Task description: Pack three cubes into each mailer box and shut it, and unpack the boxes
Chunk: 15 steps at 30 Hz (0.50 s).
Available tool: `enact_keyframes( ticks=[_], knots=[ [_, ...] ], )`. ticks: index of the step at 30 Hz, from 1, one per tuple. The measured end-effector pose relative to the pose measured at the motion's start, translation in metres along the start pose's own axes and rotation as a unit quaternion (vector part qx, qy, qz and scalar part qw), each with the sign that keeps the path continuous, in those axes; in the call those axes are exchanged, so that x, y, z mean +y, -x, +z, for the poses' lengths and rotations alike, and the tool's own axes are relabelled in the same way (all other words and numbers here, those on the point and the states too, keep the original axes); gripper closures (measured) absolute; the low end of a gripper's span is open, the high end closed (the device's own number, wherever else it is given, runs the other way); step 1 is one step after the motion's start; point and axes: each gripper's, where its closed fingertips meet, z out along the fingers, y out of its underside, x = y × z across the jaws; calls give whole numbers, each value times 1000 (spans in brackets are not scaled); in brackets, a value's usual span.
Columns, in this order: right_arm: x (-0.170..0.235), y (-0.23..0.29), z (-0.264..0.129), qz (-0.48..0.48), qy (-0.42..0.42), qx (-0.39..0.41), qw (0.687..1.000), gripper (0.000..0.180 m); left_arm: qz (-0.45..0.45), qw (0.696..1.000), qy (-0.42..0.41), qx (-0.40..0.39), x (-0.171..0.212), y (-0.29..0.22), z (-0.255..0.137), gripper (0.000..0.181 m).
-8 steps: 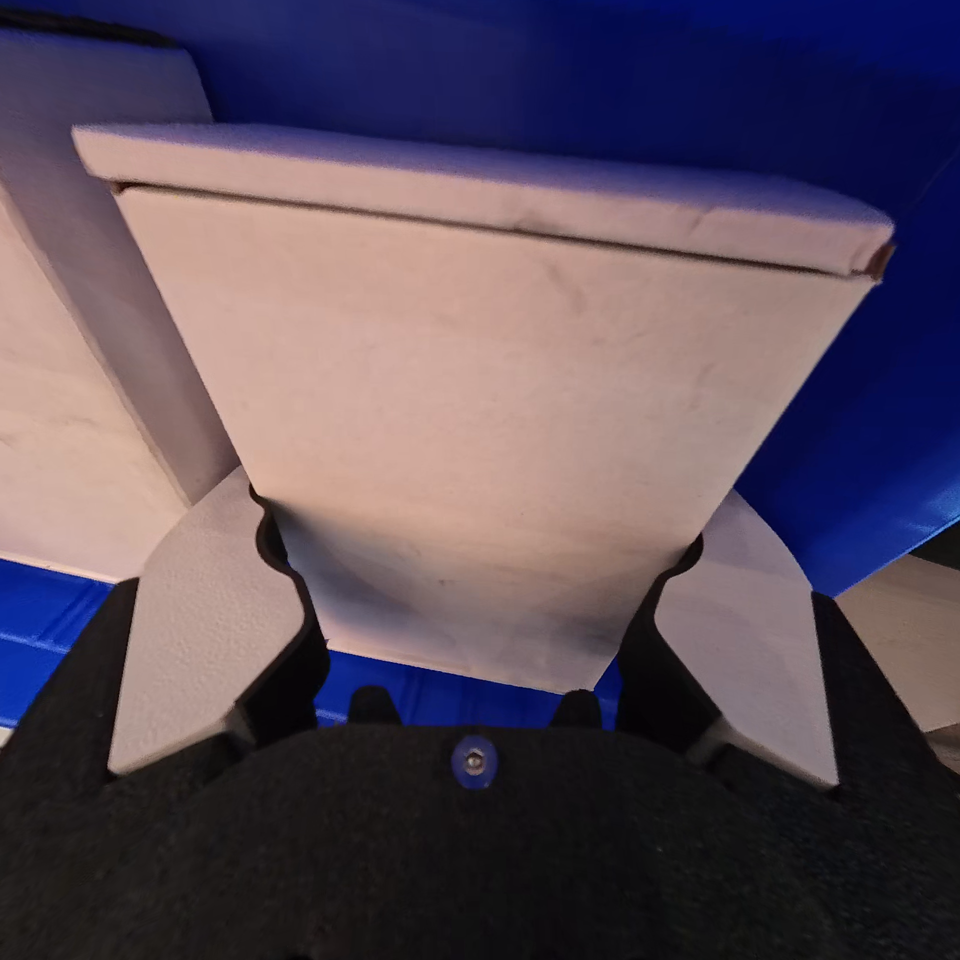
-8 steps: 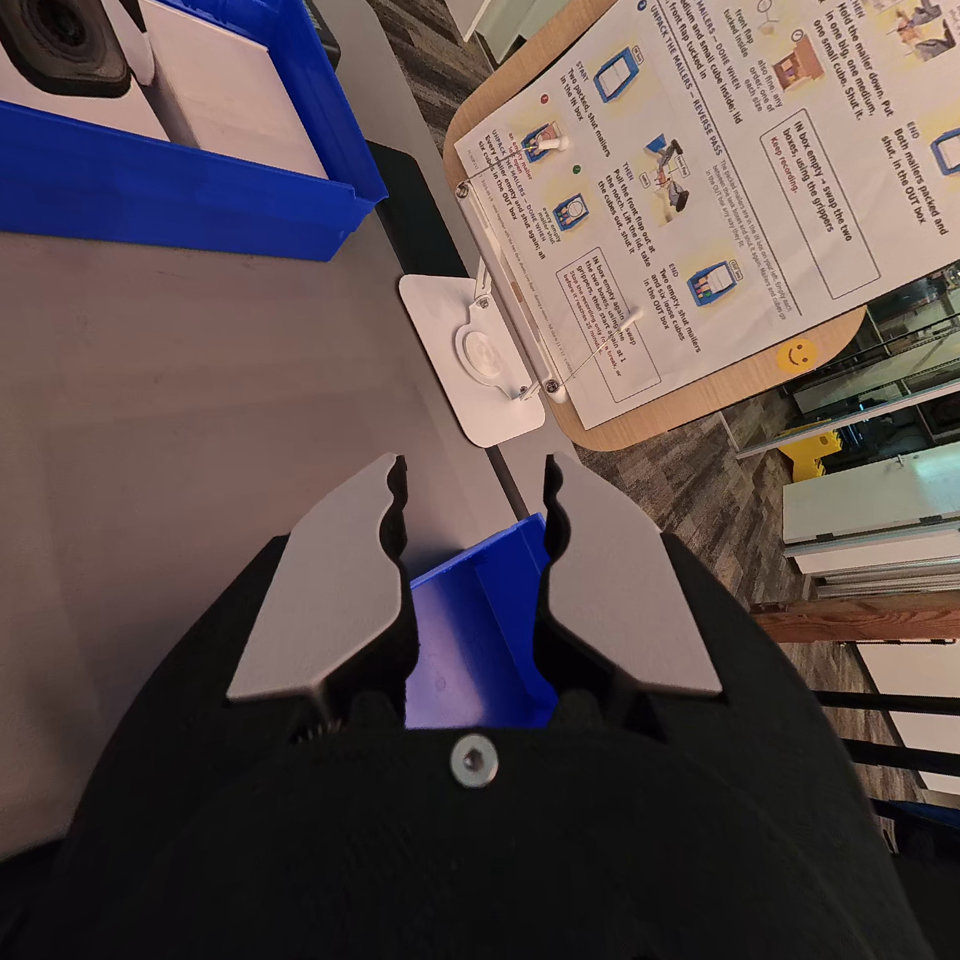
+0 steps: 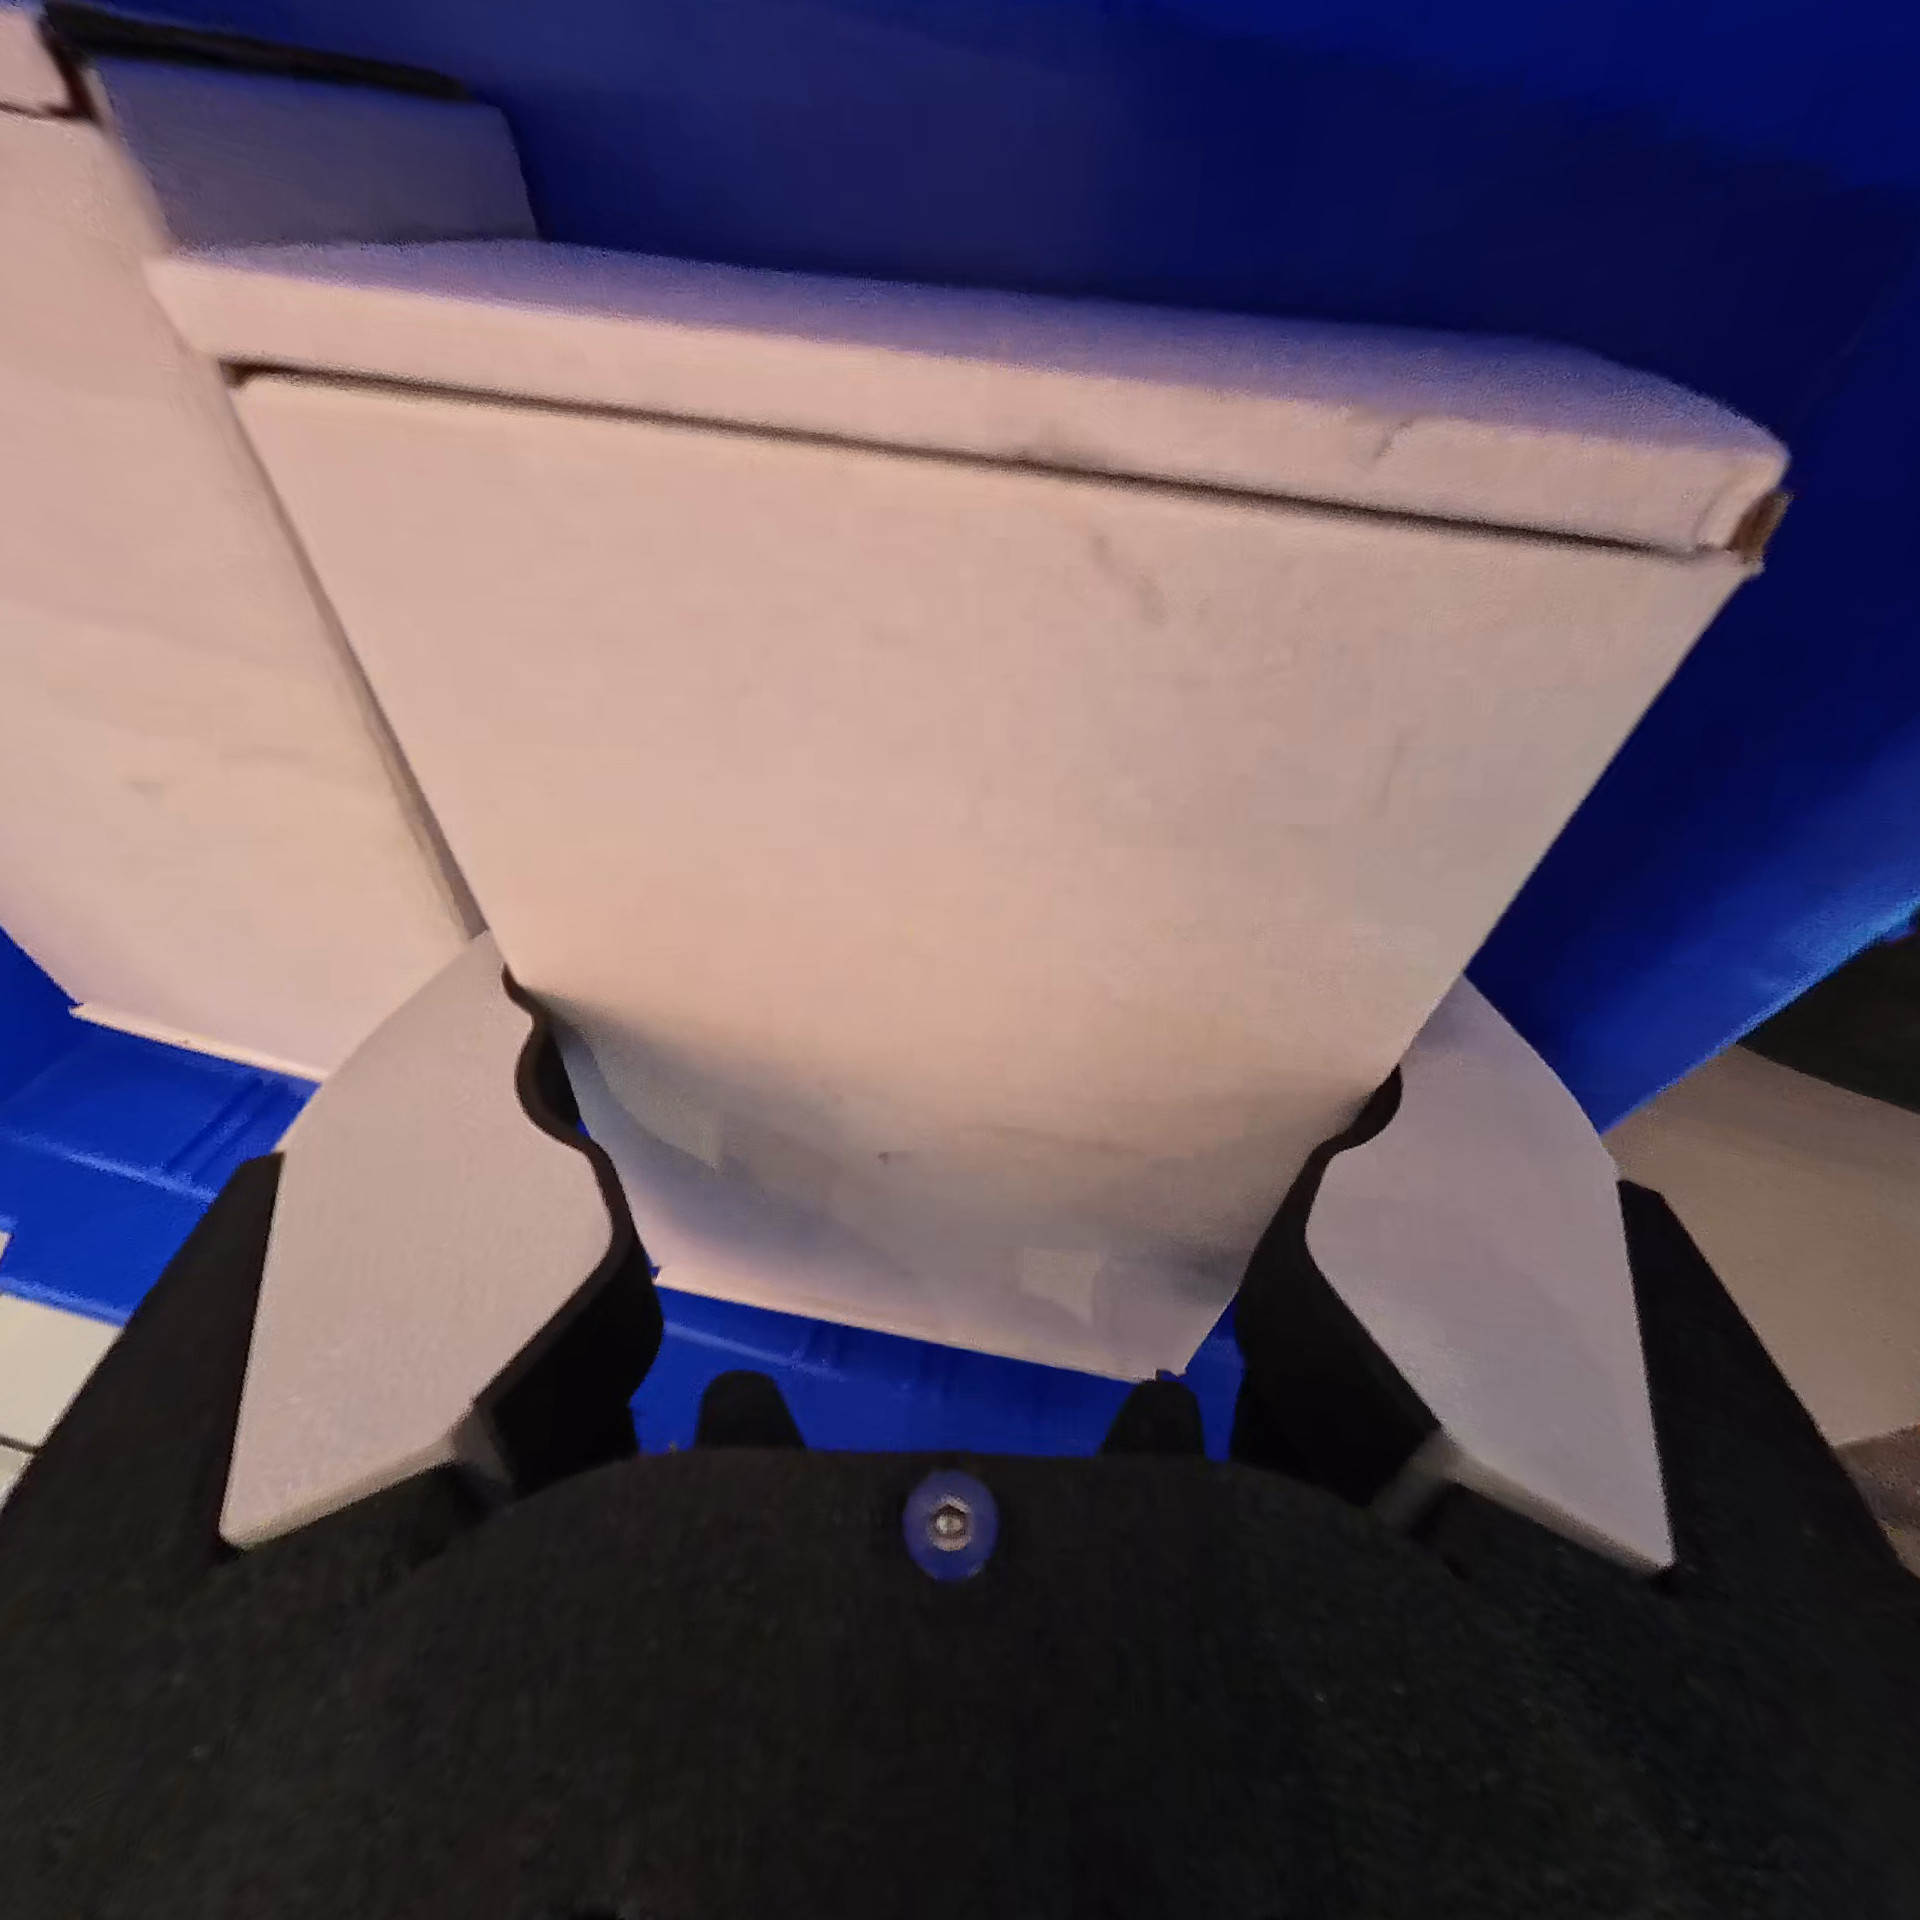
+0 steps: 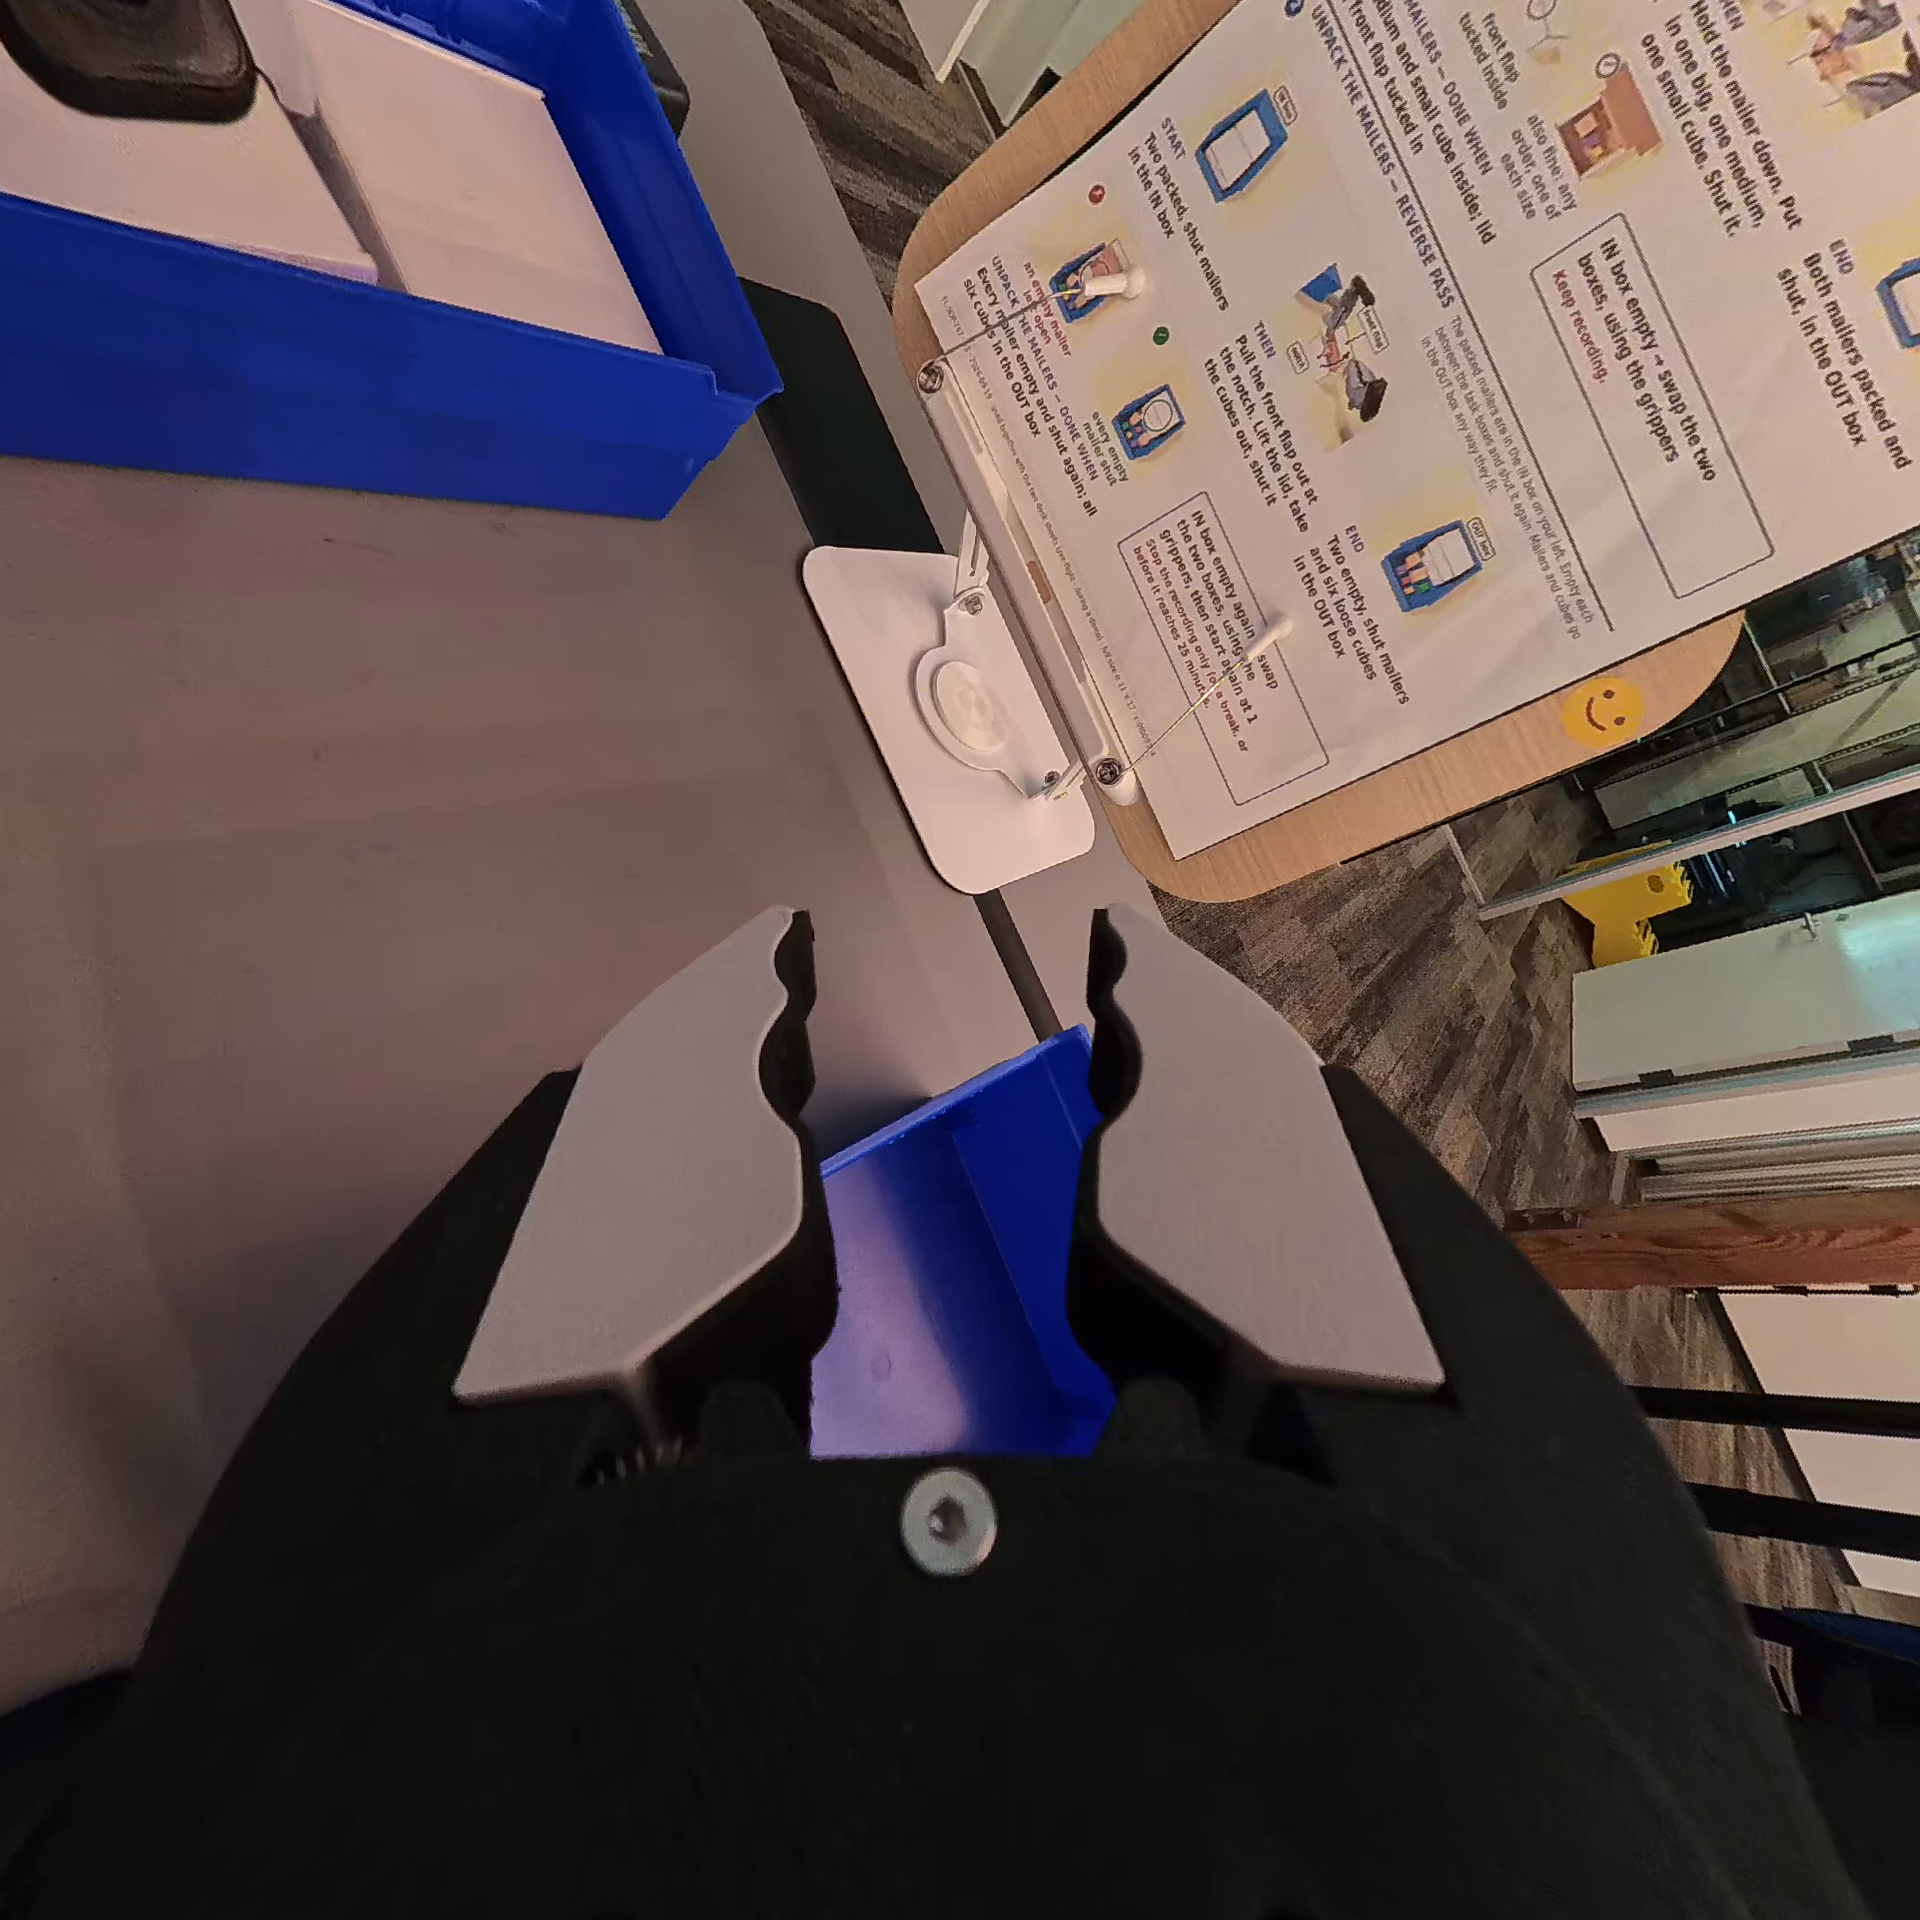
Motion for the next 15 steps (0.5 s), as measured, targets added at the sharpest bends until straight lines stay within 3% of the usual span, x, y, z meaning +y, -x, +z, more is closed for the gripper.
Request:
enact_keyframes(
  ticks=[1, 15],
  knots=[
    [0, 0, 0, -1, 0, 0, 1000, 128, -1, 1000, 0, -1, 1, 0, -3, 39],
    [-3, -3, -6, 1, -10, 5, 1000, 128, -5, 998, 26, -65, 17, 21, -56, 40]
  ],
)
